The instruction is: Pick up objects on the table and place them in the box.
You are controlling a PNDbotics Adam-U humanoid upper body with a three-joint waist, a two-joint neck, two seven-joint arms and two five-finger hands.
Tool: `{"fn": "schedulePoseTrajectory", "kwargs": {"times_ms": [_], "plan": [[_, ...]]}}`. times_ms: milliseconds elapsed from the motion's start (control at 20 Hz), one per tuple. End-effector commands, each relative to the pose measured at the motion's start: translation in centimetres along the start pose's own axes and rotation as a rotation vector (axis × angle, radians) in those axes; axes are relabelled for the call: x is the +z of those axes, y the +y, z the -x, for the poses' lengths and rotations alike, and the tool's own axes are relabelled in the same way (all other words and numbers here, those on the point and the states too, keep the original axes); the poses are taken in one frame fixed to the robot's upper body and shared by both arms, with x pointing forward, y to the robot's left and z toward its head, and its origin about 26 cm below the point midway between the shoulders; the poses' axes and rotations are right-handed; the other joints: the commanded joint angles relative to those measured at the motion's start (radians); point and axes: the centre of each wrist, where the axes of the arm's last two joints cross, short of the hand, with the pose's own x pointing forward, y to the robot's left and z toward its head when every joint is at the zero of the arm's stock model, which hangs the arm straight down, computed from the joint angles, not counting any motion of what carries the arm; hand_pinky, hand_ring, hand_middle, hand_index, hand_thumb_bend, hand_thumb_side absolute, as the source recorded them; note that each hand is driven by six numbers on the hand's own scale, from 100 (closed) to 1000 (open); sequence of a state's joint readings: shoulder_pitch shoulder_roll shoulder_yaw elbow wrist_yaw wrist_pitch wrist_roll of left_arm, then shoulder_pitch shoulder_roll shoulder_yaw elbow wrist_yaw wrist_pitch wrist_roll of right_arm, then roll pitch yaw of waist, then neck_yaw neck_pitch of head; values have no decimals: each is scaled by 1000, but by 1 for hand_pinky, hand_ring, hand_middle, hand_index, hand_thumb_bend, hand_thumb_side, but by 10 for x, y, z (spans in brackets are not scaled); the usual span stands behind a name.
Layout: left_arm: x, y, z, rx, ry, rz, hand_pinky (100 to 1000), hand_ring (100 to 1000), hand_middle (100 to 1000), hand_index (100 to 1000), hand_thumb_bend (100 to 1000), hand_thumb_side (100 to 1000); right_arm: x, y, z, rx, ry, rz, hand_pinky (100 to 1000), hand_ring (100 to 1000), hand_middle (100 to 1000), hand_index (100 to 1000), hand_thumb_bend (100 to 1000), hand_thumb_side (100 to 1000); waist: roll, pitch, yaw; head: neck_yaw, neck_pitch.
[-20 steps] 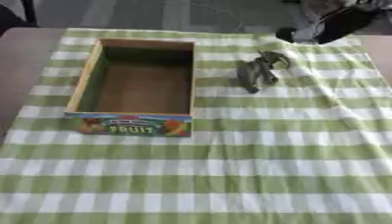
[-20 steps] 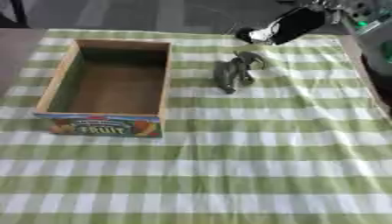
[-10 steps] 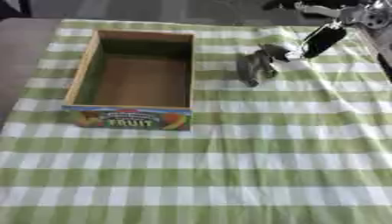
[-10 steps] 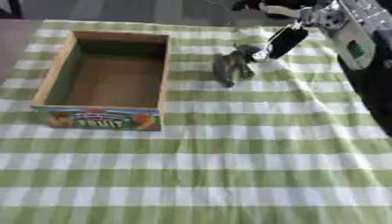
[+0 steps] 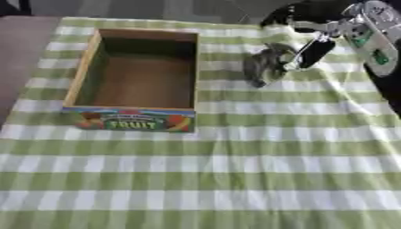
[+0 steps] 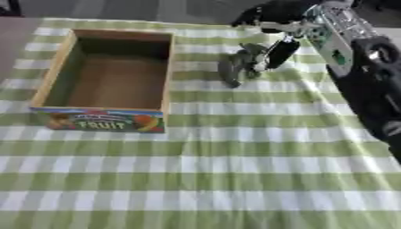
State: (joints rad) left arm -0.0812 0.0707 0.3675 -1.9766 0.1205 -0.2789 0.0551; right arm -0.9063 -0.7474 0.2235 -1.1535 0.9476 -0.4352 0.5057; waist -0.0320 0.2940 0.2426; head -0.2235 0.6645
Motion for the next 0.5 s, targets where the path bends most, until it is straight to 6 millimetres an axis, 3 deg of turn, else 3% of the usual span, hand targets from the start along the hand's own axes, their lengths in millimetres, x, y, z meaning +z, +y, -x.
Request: {"fn": "schedulePoseTrajectory", "kwargs": {"times_ms": [50, 500], "plan": [[-6, 0, -5, -10, -28, 20, 294, 339, 619, 377, 100, 760, 2, -4, 8, 34, 32, 0, 935, 972, 919, 1000, 367, 423, 2, -14, 4, -6, -17], [-6, -1, -5, -4, -32, 21, 294, 338, 619, 375, 100, 760, -3, 12, 13, 46, 73, -13, 928, 965, 907, 1000, 327, 383, 1, -4, 19, -17, -26]]}}
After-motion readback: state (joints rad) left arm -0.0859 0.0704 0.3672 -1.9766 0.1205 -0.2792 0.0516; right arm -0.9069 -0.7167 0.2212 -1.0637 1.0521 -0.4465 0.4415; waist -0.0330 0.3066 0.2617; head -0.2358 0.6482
